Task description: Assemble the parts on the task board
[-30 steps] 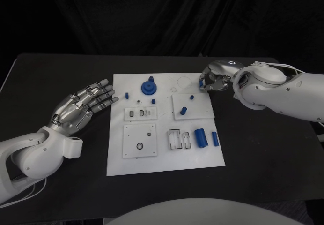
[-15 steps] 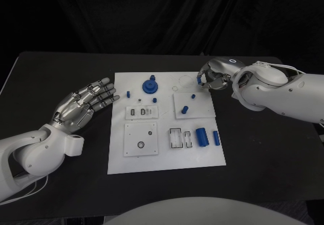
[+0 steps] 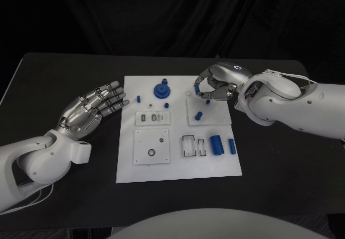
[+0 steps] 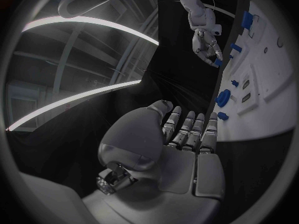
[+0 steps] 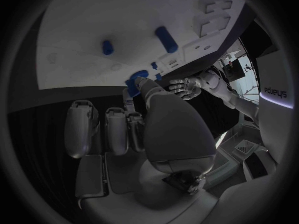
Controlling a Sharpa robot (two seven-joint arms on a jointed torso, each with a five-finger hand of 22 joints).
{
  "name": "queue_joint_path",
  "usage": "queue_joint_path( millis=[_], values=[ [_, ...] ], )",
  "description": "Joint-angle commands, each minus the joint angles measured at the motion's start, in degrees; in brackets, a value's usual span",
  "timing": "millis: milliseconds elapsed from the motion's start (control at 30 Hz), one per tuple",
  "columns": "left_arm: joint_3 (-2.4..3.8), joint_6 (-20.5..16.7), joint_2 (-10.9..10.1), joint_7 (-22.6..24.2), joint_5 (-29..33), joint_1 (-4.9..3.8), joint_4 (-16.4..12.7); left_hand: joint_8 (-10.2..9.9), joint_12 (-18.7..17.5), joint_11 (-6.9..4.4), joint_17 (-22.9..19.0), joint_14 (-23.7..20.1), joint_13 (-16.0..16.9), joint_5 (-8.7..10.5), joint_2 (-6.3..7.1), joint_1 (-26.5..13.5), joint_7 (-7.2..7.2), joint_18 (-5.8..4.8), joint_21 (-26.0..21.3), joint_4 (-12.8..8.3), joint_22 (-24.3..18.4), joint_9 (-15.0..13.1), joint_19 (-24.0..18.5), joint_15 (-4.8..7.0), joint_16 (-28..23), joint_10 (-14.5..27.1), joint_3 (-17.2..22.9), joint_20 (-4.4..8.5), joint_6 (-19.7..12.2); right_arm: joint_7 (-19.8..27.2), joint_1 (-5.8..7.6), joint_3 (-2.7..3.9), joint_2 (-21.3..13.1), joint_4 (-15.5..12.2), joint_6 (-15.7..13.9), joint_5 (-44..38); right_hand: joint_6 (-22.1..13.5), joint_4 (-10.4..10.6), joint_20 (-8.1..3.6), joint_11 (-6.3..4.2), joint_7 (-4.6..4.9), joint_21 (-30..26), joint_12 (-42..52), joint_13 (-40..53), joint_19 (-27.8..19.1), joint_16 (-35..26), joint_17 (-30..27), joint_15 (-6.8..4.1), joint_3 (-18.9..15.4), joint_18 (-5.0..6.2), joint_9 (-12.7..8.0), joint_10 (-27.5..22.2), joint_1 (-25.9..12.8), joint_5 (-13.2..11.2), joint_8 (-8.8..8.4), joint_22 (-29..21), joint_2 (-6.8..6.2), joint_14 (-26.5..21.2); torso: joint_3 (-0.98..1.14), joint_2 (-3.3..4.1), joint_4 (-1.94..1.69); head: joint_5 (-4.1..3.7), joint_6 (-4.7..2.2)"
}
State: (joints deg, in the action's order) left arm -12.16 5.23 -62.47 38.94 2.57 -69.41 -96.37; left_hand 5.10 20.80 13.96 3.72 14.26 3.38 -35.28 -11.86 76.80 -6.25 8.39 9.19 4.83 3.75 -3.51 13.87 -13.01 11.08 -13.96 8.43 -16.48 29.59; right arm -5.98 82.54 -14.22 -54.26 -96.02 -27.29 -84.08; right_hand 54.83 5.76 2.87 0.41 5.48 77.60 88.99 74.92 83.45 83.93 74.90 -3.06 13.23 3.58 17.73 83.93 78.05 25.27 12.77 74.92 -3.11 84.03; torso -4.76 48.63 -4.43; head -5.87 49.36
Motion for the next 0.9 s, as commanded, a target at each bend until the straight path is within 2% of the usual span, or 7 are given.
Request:
queue_joint_path(
  millis=[33,233,467,700,800,900],
  values=[
    [0.03,0.53,0.01,9.93,0.09,0.0,-0.28,-0.05,0.26,0.4,-0.05,-0.05,0.09,0.27,-0.07,-0.47,-0.34,-1.0,0.15,0.03,-0.01,0.03,0.37,-0.33,0.34,-0.05,0.3,-0.19,-0.07,2.17,-0.16,0.02,0.7,-2.01,-1.53,1.07,0.72,-0.13,0.03,0.11,-0.23,0.22,0.28,14.08,0.33,0.27,11.22,-0.23,0.22,-0.22,0.3,5.07,0.29,0.14,0.33,6.56,0.56,4.67,0.01,0.0,-0.03,0.23,0.12],
    [0.03,0.35,0.14,9.8,0.47,0.0,-0.54,-0.01,0.38,0.39,-0.04,0.0,0.11,0.28,-0.05,-0.51,-0.34,-1.01,0.18,0.0,0.0,0.0,0.41,-0.34,0.4,-0.14,0.4,-0.18,0.1,1.14,-0.61,0.0,2.67,-3.65,2.54,1.18,1.31,-0.15,0.16,0.3,-0.3,0.17,0.23,14.0,0.33,0.22,11.19,-0.07,0.18,-0.21,1.16,4.99,-0.21,-1.13,1.32,6.62,0.6,4.67,0.0,0.01,-0.02,0.39,0.34],
    [0.03,0.26,0.37,9.74,0.6,0.0,-0.57,-0.01,0.38,0.39,-0.04,0.0,0.11,0.28,-0.05,-0.51,-0.34,-1.01,0.18,0.0,0.0,0.0,0.41,-0.34,0.4,-0.14,0.4,-0.18,0.1,0.34,-1.52,0.01,4.98,-3.4,4.57,0.87,0.65,-0.27,0.21,0.4,-0.15,0.08,0.15,13.89,0.29,0.22,11.19,-0.01,0.19,-0.18,1.29,4.88,-0.29,-1.38,1.21,6.6,0.44,4.67,-0.06,-0.04,0.06,0.78,0.58],
    [0.03,0.44,0.73,9.75,0.68,0.0,-0.28,0.02,0.4,0.39,-0.05,-0.01,0.11,0.28,0.0,-0.59,-0.35,-1.04,0.21,-0.04,0.01,-0.01,0.45,-0.34,0.43,-0.16,0.56,-0.17,0.12,0.29,-2.78,0.02,7.19,-1.89,5.33,0.51,0.58,-0.33,0.23,0.42,-0.14,0.13,0.22,13.99,0.32,0.32,11.26,0.02,0.25,-0.2,1.35,4.97,-0.25,-1.32,1.23,6.65,0.47,4.69,-0.15,-0.14,-0.05,0.57,0.64],
    [0.03,0.53,0.79,9.75,0.69,0.0,-0.22,0.02,0.4,0.39,-0.05,-0.01,0.11,0.28,0.0,-0.59,-0.35,-1.04,0.21,-0.04,0.01,-0.01,0.45,-0.34,0.43,-0.16,0.56,-0.17,0.12,0.6,-3.45,0.03,8.23,-1.04,4.86,0.09,0.55,-0.38,0.23,0.43,-0.13,0.19,0.25,14.03,0.36,0.43,11.33,0.02,0.29,-0.22,1.37,5.01,-0.21,-1.25,1.24,6.7,0.48,4.72,-0.11,-0.08,-0.09,0.56,0.64],
    [0.04,0.61,0.82,9.76,0.69,0.0,-0.15,0.02,0.4,0.39,-0.06,-0.04,0.11,0.27,0.0,-0.61,-0.35,-1.04,0.2,-0.04,0.0,-0.01,0.44,-0.34,0.42,-0.15,0.6,-0.17,0.12,0.96,-4.03,0.04,9.11,-0.44,4.09,-0.63,0.5,-0.45,0.25,0.44,-0.12,0.27,0.29,14.08,0.4,0.6,11.44,0.04,0.35,-0.24,1.42,5.07,-0.17,-1.13,1.27,6.76,0.49,4.76,-0.19,-0.1,-0.03,0.79,0.64]
  ],
)
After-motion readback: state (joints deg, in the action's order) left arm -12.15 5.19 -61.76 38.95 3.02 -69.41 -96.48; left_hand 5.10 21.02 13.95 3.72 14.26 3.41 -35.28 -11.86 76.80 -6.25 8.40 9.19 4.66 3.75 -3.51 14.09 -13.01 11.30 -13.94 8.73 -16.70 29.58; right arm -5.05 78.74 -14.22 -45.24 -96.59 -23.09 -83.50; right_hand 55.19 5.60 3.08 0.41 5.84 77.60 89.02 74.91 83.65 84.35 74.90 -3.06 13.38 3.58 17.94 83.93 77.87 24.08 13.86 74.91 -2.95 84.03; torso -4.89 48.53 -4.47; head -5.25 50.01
